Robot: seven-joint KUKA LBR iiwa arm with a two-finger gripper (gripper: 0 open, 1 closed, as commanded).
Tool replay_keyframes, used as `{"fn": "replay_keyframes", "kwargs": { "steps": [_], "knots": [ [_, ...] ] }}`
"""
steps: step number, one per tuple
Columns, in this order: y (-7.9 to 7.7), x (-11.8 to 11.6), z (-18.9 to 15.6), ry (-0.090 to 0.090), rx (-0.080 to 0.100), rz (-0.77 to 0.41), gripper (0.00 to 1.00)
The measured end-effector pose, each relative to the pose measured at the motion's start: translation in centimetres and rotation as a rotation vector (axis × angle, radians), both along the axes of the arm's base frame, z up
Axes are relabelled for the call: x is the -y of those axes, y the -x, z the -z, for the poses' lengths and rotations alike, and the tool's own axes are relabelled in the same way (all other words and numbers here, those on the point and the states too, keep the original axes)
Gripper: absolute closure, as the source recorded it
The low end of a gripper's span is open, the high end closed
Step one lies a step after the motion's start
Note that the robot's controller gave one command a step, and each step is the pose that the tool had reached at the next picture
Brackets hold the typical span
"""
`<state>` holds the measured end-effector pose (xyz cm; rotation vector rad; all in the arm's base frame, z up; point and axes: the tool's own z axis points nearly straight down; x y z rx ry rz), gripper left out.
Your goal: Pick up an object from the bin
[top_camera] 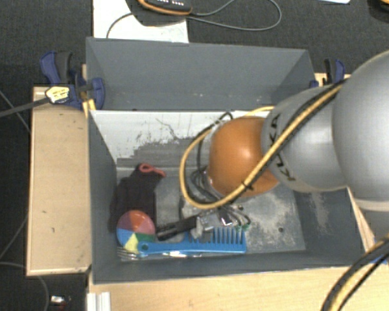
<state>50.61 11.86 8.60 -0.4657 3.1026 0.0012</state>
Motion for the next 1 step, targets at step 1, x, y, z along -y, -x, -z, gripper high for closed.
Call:
{"fn": "replay_keyframes", "kwargs": {
  "steps": [1],
  "knots": [
    [1.12,2.73,-5.54,0.000,-0.005,0.146,1.00]
  ]
}}
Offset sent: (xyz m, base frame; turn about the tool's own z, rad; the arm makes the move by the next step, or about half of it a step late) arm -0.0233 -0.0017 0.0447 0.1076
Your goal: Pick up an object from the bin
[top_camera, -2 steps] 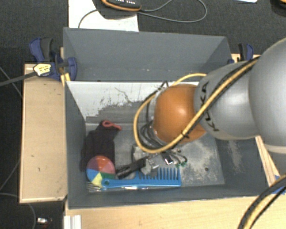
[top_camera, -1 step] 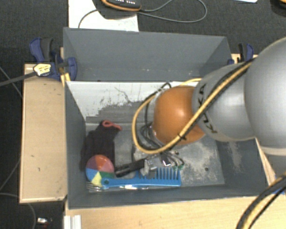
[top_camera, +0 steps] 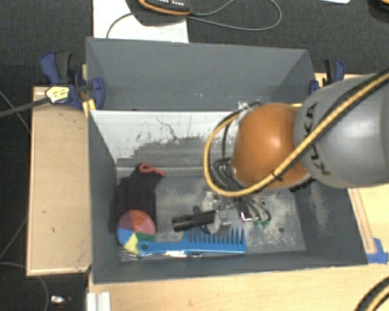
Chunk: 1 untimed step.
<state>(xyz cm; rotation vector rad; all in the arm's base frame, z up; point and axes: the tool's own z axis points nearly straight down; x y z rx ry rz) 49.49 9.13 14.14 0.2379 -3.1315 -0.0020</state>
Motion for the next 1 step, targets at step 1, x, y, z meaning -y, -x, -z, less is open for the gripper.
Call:
{"fn": "replay_keyframes", "kwargs": {
  "steps": [1],
  "knots": [
    [0.23,-0.26,-2.47,-0.001,0.010,0.004,1.00]
  ]
}}
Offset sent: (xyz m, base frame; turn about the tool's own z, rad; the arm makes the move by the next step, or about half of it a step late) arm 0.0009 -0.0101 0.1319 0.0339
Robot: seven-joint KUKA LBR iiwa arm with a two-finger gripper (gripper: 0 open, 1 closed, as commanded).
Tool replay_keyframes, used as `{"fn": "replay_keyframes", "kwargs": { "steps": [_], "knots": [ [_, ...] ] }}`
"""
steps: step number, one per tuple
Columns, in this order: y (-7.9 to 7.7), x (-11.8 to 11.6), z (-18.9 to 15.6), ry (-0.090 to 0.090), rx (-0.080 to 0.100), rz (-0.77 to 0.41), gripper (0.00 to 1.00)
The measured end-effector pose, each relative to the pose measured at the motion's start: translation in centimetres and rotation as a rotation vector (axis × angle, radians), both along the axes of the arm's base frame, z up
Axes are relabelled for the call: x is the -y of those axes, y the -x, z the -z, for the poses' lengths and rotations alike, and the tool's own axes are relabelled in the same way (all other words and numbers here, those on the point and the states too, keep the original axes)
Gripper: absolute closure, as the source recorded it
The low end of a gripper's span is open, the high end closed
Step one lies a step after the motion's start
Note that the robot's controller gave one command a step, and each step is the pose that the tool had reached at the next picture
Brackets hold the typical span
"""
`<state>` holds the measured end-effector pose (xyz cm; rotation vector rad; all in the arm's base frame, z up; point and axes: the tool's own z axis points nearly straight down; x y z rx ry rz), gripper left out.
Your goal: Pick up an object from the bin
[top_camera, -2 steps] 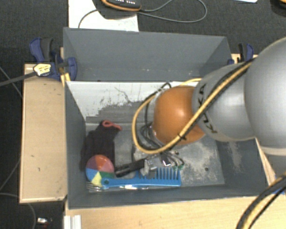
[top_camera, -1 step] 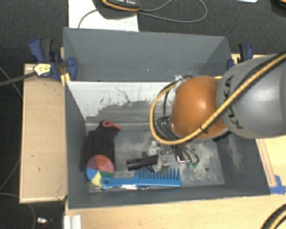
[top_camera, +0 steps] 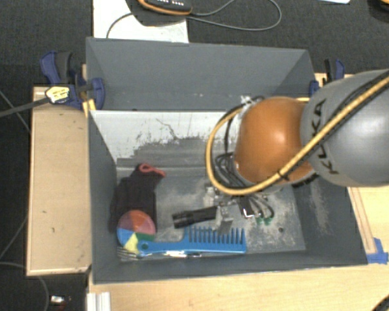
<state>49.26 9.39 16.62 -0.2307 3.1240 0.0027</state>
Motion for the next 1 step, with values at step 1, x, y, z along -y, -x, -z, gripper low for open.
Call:
{"fn": "replay_keyframes", "kwargs": {
  "steps": [1],
  "knots": [
    [0.07,0.45,-4.44,0.001,-0.010,0.012,1.00]
  ]
}}
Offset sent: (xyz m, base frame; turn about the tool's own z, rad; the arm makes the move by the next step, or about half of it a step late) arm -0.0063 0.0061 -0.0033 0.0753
